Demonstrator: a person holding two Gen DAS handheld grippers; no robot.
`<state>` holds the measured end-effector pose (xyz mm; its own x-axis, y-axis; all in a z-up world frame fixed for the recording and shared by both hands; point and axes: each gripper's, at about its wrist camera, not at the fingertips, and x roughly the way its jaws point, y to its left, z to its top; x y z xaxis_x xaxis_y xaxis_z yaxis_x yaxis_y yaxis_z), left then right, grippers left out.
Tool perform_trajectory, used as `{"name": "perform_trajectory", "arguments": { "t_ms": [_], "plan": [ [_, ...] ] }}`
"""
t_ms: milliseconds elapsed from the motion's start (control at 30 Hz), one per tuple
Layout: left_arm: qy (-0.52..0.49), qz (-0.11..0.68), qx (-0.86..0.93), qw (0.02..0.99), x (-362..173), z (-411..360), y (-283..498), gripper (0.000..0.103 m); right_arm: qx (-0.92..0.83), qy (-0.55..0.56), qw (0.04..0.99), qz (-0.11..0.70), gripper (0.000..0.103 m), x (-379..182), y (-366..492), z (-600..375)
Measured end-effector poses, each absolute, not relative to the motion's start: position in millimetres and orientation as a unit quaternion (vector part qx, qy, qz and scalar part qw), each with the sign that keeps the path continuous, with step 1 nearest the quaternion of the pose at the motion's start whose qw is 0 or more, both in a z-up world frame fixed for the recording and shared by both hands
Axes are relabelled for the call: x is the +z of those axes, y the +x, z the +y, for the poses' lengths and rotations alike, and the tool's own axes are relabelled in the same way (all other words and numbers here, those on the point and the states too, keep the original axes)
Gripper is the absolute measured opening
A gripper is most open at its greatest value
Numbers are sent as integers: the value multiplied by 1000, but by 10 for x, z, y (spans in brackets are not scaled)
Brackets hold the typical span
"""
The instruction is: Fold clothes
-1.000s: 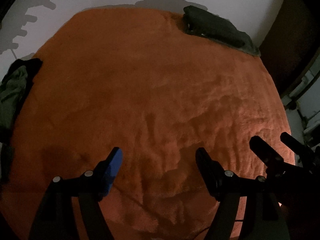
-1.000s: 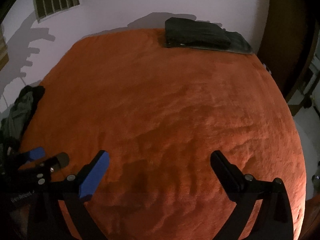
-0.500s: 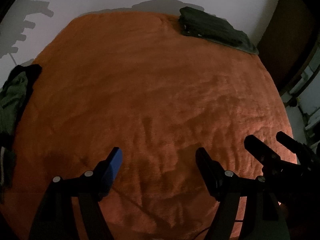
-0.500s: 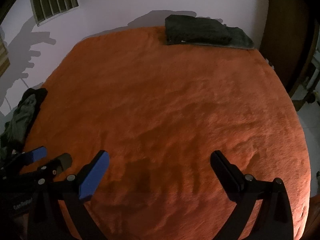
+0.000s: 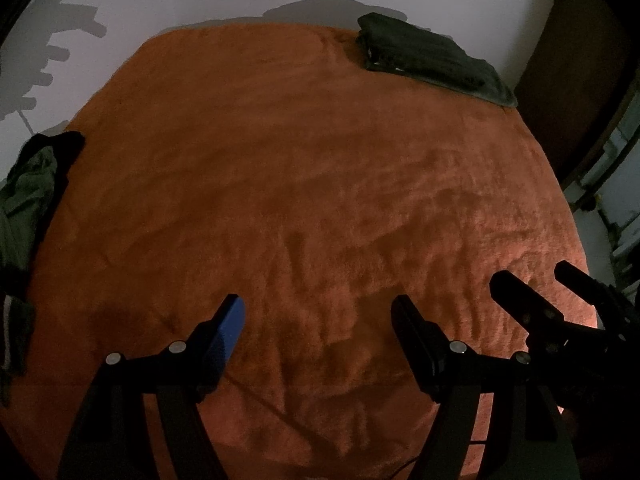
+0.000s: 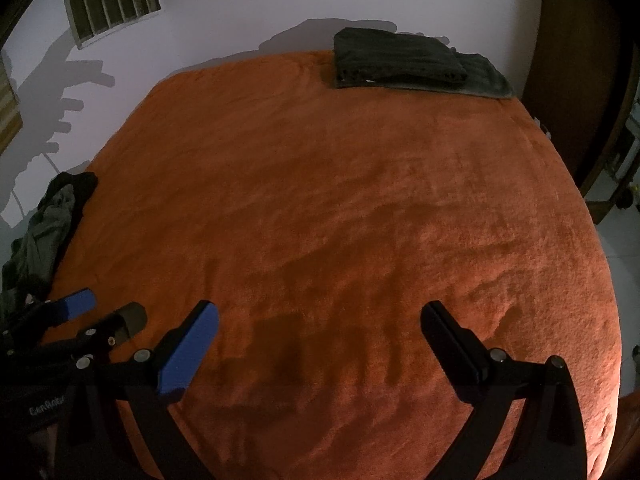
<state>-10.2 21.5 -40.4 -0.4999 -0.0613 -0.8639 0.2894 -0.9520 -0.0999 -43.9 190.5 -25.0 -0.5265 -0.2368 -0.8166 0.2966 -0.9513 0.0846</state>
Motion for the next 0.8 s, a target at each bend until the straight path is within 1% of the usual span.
{"name": "perform_trajectory", "arguments": {
  "t_ms": [267, 433, 800],
  "plan": [
    [492, 124, -856, 98, -424, 190, -110, 76, -872, 465, 151, 27, 101, -253, -442, 1918],
    [487, 112, -860, 99, -405, 214, -103, 76, -871, 467, 152, 24, 101, -262, -442, 1928],
    [491, 112, -857, 106, -407, 192, -114, 76, -870, 470, 151, 19, 101, -265, -447, 1946]
  ]
}}
